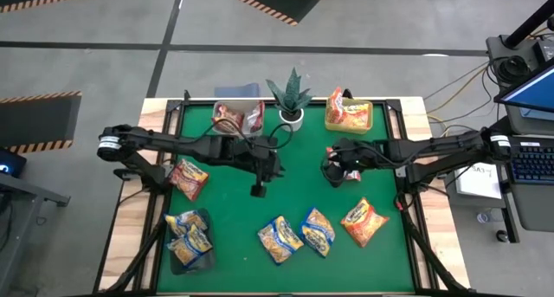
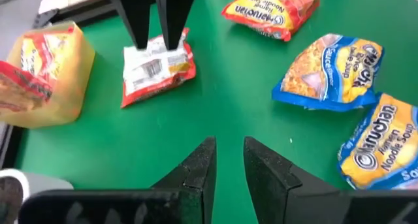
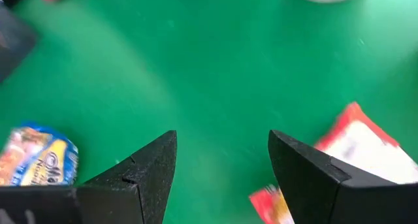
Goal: Sort Maruchan noodles
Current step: Put the top right orange noodle pack into the yellow bin
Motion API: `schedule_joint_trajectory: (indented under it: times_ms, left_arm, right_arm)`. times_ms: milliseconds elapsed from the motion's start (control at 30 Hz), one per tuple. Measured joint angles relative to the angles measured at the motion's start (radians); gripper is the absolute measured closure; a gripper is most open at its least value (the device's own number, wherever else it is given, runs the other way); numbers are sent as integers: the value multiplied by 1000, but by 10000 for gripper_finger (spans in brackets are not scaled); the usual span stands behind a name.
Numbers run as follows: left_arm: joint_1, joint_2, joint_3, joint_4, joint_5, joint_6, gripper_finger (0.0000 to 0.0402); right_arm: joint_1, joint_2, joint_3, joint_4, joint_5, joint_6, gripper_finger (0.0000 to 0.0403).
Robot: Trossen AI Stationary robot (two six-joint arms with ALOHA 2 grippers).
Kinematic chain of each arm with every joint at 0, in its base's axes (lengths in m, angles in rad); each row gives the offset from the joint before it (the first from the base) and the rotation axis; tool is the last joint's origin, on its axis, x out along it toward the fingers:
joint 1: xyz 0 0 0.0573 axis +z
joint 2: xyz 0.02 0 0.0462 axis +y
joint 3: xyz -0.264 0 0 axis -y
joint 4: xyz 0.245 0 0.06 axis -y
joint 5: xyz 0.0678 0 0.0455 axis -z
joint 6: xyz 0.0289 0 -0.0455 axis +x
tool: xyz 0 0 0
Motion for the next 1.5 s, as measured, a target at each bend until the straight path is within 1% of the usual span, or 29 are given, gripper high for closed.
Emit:
schedule_joint_trajectory:
  times_ms: [167,267,333,433,500,633,733,833,900,1000,1067,1100,1200,1267,1300,1367,1500]
  left_arm:
    - [7,-9,-6,-25,0,-11,350]
    - [7,-23,-34,-28,0,-16,359]
    - [8,-46,-68,-14,-1,-35,362]
    - [7,-103,-131,33,-30,-91,363]
    - [7,-150,-175,92,-49,-117,363]
    - [7,-242,-249,199,-83,-124,363]
    - [7,-309,-282,267,-129,-95,363]
    - [7,-368,-304,305,-190,-46,363]
    - [7,-397,-305,310,-233,-16,363]
    - [7,-432,-305,321,-299,21,363]
    - [7,-442,-305,336,-361,38,363]
    - [7,-444,-305,353,-405,46,363]
    - [7,-447,-305,410,-582,84,363]
    - [9,-447,-305,425,-673,118,363]
    - [12,-447,-305,424,-695,130,363]
    - [17,-447,-305,422,-705,144,363]
    - [26,-442,-307,422,-706,158,363]
  right_arm:
    - [0,18,34,-170,1,24,174]
    - [2,30,35,-234,-3,23,174]
    - [2,31,35,-274,-24,23,174]
    - [5,28,37,-271,-73,31,175]
    - [7,29,52,-278,-92,35,175]
    - [16,57,99,-278,-104,23,175]
    - [38,91,140,-275,-105,-68,175]
    - [81,128,164,-285,-104,-293,175]
    - [120,148,164,-324,-80,-410,176]
    - [164,179,160,-370,23,-469,180]
    - [192,201,156,-417,74,-494,184]
    - [207,212,154,-426,93,-498,185]
    - [245,235,143,-439,128,-493,190]
    - [267,252,131,-450,193,-462,192]
    - [275,261,125,-468,227,-440,192]
    - [286,271,115,-501,271,-393,193]
    - [284,280,84,-494,271,-348,193]
